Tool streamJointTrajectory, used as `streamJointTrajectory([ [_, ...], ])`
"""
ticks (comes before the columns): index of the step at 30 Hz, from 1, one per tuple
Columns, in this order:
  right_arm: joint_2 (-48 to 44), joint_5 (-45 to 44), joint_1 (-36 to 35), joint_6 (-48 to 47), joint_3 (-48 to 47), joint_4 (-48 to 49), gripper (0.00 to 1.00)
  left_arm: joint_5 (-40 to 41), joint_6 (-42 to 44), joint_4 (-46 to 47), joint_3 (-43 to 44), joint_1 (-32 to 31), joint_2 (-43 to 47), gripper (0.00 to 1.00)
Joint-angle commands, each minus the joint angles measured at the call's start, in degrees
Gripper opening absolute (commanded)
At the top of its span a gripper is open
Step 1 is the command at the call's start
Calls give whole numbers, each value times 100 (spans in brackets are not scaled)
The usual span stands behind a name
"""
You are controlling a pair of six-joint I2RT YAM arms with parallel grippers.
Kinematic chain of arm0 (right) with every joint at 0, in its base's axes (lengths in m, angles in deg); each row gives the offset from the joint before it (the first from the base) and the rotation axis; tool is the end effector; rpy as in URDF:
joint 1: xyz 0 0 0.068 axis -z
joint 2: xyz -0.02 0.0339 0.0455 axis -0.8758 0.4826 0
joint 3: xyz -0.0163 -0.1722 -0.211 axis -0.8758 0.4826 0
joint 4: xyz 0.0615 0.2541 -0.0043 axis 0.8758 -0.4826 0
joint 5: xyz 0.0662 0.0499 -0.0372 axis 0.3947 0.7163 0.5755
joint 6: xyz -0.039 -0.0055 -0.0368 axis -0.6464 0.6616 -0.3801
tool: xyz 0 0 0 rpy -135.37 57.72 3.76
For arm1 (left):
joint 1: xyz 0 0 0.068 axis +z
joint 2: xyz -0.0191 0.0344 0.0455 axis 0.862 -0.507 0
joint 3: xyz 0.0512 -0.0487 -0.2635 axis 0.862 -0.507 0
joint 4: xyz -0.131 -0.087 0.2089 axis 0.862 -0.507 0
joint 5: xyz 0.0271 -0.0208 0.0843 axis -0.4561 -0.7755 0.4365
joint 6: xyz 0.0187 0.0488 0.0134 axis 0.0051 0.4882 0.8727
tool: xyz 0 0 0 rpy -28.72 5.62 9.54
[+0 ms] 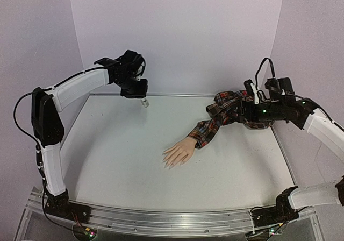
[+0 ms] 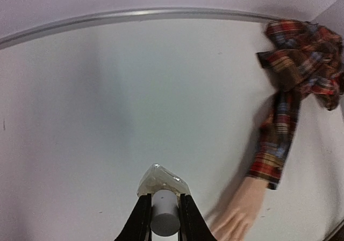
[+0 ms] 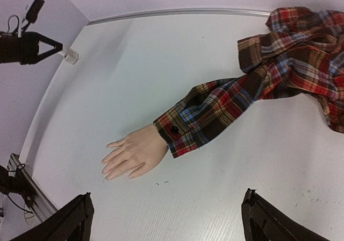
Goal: Paint the nails
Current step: Pass from the left arm to the right
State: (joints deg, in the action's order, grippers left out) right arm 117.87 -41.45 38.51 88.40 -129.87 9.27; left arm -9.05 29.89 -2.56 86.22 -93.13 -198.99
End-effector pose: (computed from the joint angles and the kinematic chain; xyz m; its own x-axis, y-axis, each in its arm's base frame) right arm 0.2209 0.1058 0.3413 -0.6396 -0.0399 -0.7677 -0.5028 0.7771 0.3786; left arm 0.3656 -0.2391 0.3217 -0.7910 0.0790 -0.6067 0.2267 0.9589 -0.1706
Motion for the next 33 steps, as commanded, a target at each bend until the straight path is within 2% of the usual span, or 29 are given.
streamJointTrajectory([
  [1, 300, 287, -431, -321, 15, 1001, 98, 371, -865, -655, 1101, -766, 112, 0],
  [4, 608, 987, -530, -152, -42, 1478, 98, 103, -985, -675, 1631, -1145, -131, 0],
  [7, 770, 1657, -548, 131, -92, 1892, 97, -389, -623, -105, 1469, -1463, -33, 0],
  [10, 829, 2496, -546, 85, -30, 2308, 98, -1302, 96, 541, 1151, -1773, 188, 0],
  [15, 776, 3612, -548, -492, 46, 2355, 98, -2718, 1746, 1224, 266, -2318, 786, 0],
  [21, 748, 4624, -552, -665, 119, 2355, 98, -4184, 3037, 1012, -196, -2345, 1110, 0],
  [28, 597, 5045, -777, -736, 300, 2338, 97, -4584, 4857, 176, -179, -2354, 1412, 0],
  [33, 782, 5088, -1000, -717, 105, 2326, 90, -4689, 5753, -86, 8, -2356, 1535, 0],
])
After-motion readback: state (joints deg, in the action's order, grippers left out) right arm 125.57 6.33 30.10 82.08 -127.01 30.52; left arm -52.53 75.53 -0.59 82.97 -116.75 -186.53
